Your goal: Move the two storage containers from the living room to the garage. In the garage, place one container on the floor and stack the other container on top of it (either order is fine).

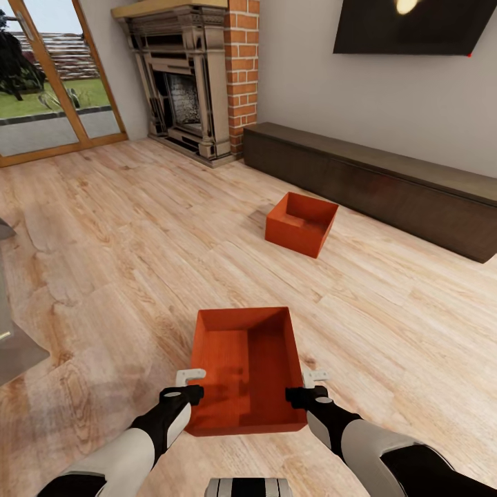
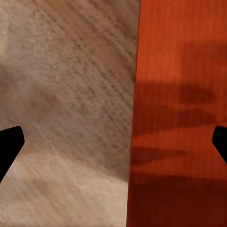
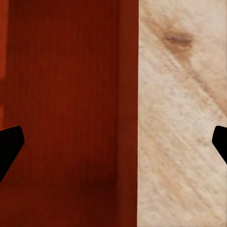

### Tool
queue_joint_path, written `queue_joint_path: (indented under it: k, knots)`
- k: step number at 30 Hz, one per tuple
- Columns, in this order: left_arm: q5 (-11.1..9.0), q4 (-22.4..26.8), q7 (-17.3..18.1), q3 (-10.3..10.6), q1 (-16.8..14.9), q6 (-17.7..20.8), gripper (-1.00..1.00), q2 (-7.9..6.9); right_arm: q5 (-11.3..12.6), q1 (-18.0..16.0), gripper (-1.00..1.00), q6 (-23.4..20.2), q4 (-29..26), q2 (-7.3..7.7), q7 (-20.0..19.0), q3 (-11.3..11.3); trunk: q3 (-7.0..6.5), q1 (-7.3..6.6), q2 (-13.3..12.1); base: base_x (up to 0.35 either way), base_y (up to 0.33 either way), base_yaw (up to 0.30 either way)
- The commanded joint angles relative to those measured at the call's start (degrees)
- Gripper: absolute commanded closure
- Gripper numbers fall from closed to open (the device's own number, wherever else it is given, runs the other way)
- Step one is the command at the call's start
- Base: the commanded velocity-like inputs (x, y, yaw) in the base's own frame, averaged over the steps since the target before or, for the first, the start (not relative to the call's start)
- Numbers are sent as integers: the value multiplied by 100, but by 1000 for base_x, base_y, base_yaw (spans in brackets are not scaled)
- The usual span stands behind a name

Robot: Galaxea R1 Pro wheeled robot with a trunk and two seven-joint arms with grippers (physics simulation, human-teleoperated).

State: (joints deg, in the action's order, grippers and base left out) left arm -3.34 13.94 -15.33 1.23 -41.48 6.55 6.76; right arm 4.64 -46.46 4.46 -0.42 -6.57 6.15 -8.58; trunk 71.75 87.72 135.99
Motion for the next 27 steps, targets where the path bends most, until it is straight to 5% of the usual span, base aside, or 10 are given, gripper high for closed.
queue_joint_path:
  k: [1,27]
  knots:
    - [-35,12,-23,14,2,31,-100,0,48,-4,-100,20,7,-2,18,-48,22,21,43,0,0,0]
    - [-35,14,-23,18,0,39,-100,0,46,-4,-100,11,7,-2,18,-47,40,43,83,0,0,0]
